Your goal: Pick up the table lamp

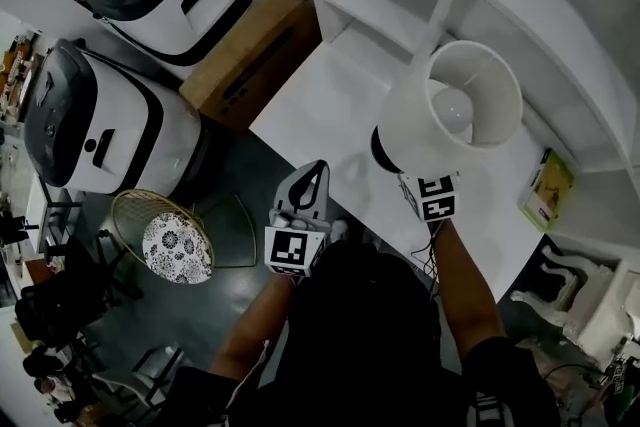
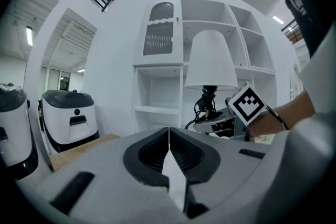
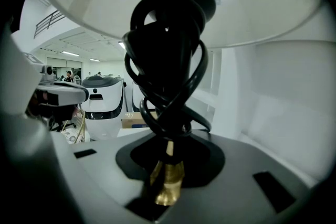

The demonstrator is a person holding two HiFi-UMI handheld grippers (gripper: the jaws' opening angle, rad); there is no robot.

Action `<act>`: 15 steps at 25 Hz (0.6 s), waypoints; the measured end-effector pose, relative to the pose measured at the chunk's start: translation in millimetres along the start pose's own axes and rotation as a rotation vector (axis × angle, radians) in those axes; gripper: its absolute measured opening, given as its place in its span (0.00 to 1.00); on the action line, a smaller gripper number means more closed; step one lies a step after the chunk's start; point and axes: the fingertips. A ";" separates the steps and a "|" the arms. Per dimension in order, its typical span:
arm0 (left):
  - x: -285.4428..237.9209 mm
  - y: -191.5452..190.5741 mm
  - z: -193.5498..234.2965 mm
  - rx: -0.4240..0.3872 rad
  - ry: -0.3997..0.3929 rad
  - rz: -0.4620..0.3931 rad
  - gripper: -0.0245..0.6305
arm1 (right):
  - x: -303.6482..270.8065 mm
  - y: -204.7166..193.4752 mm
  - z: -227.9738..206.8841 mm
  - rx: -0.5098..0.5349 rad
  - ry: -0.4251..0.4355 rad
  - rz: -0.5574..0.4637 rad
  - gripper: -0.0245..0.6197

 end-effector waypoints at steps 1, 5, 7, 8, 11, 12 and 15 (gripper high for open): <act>3.0 1.4 1.6 0.001 0.002 0.000 0.07 | 3.2 2.7 2.9 0.001 0.004 0.000 0.18; 11.9 5.5 11.2 0.012 0.013 0.009 0.07 | 12.6 8.9 10.9 0.009 0.015 0.007 0.18; 15.3 6.1 16.9 0.018 0.022 0.017 0.07 | 18.9 13.7 15.0 0.014 0.020 0.008 0.18; 16.5 6.3 19.7 0.020 0.026 0.022 0.07 | 21.6 12.5 16.2 0.017 0.022 0.016 0.18; 18.6 8.7 24.8 0.025 0.029 0.032 0.07 | 31.3 14.2 19.6 0.022 0.029 0.019 0.18; 19.4 8.9 25.5 0.024 0.027 0.039 0.07 | 35.6 19.1 21.2 0.022 0.031 0.007 0.18; 18.7 9.3 30.1 0.008 0.025 0.043 0.07 | 44.1 23.4 21.9 0.024 0.030 0.002 0.18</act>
Point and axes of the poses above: the fingertips, and each gripper's own axes: x backward along the fingers, z to its left, y out of its top, and after that the axes turned 13 degrees about z, right-handed
